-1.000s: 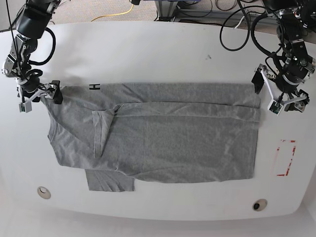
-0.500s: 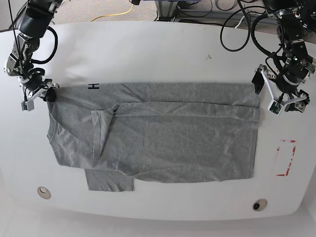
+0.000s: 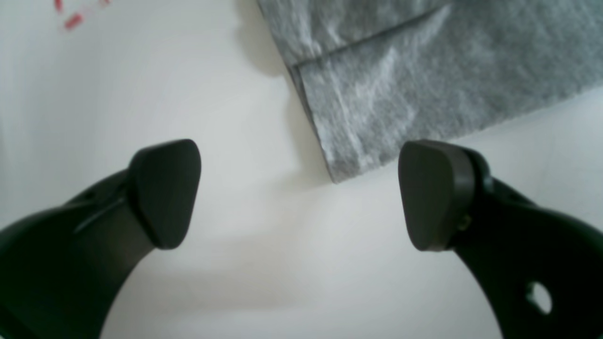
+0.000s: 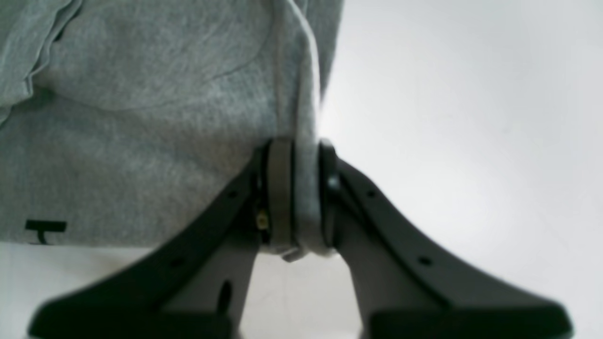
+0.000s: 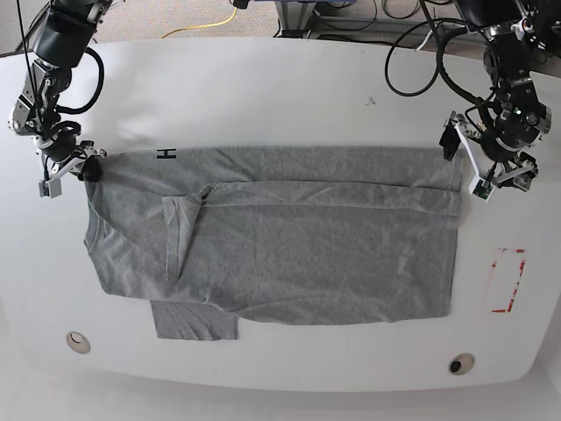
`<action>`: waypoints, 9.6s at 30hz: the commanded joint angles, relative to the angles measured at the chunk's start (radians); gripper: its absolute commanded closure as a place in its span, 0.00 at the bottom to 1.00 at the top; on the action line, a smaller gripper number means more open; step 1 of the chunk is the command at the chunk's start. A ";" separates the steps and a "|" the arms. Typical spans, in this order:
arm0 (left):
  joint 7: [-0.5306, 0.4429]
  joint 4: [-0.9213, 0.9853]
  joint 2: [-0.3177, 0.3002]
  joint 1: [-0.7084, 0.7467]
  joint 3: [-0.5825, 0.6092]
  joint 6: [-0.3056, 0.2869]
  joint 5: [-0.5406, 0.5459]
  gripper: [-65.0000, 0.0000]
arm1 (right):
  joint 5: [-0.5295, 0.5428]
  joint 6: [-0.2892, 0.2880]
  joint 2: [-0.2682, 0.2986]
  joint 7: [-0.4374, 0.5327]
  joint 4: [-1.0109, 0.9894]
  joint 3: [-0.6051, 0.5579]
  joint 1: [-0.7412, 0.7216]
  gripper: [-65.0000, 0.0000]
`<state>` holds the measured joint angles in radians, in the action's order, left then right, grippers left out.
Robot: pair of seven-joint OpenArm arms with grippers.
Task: Layout the t-shirt on the table in an organized manner, then fold the t-shirt properly
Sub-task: 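Grasp the folded edge corners with both grippers, then pull the held folded edge with both grippers away from the hem to straighten, then release the edge and move both grippers to the shirt hem corners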
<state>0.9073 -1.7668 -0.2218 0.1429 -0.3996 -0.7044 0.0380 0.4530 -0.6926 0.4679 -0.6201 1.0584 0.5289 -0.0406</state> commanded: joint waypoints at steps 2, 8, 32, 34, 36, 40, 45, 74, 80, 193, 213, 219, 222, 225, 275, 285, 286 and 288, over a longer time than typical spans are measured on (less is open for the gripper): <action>-0.078 0.018 -0.009 -0.002 -0.002 0.006 0.006 0.00 | 0.011 -0.006 0.019 0.009 0.016 0.004 -0.011 0.90; -0.115 0.097 -0.001 -0.004 0.000 0.006 0.006 0.00 | 0.013 -0.006 0.019 0.009 0.016 0.004 -0.011 0.90; -0.152 0.262 -0.004 -0.025 0.054 0.006 0.006 0.48 | 0.097 -0.006 0.024 0.006 0.021 0.006 0.006 0.90; -0.152 0.262 -0.001 -0.025 0.054 0.006 0.006 0.67 | 0.106 -0.006 0.024 0.006 0.021 0.004 0.008 0.90; -0.152 0.262 -0.001 -0.025 0.054 0.006 0.006 0.86 | 0.106 -0.006 0.024 0.006 0.021 0.004 0.008 0.90; -0.152 0.259 -0.001 -0.022 0.054 0.006 0.004 1.00 | 0.105 -0.006 0.024 0.006 0.021 0.004 0.009 0.90; -0.149 0.227 -0.006 -0.012 0.047 0.006 0.003 0.99 | 0.105 -0.006 0.025 -0.013 0.021 0.006 0.025 0.91; -0.030 -0.143 -0.124 0.284 -0.003 0.006 0.004 1.00 | 0.054 -0.006 -0.153 -0.283 0.624 0.224 0.434 0.91; -0.030 -0.149 -0.138 0.335 -0.034 0.006 0.004 1.00 | 0.060 -0.006 -0.165 -0.283 0.624 0.259 0.476 0.91; -0.029 -0.144 -0.158 0.225 -0.305 0.006 0.006 0.42 | 0.054 -0.006 -0.274 -0.297 0.615 0.284 0.506 0.80; -0.029 -0.144 -0.158 0.225 -0.304 0.006 0.006 0.42 | 0.056 -0.006 -0.271 -0.295 0.610 0.313 0.574 0.87; -0.029 -0.144 -0.158 0.225 -0.304 0.006 0.006 0.42 | 0.056 -0.006 -0.271 -0.295 0.610 0.331 0.583 0.87; -0.029 -0.144 -0.158 0.225 -0.304 0.006 0.006 0.42 | 0.056 -0.006 -0.269 -0.295 0.610 0.331 0.583 0.87; -0.029 -0.144 -0.158 0.225 -0.304 0.006 0.006 0.42 | 0.056 -0.006 -0.268 -0.295 0.610 0.331 0.583 0.87; -0.035 0.005 -0.147 -0.243 0.028 0.006 0.001 0.42 | -0.016 -0.006 -0.157 -0.404 0.842 0.207 0.164 0.00; -0.037 0.212 -0.107 -0.434 0.052 0.006 0.001 0.42 | -0.162 -0.006 -0.105 -0.337 0.489 0.084 -0.134 0.00; -0.037 0.227 -0.107 -0.446 0.052 0.006 0.001 0.42 | -0.182 -0.006 -0.105 -0.314 0.449 0.076 -0.158 0.00; -0.037 0.250 -0.104 -0.466 0.052 0.006 0.001 0.42 | -0.224 -0.006 -0.100 -0.274 0.368 0.064 -0.204 0.00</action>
<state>0.8875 -1.5200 -0.3092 -0.2852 -0.3424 -0.7044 0.0341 0.2493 -0.6971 0.3462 -0.9325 1.4773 0.5987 -0.1936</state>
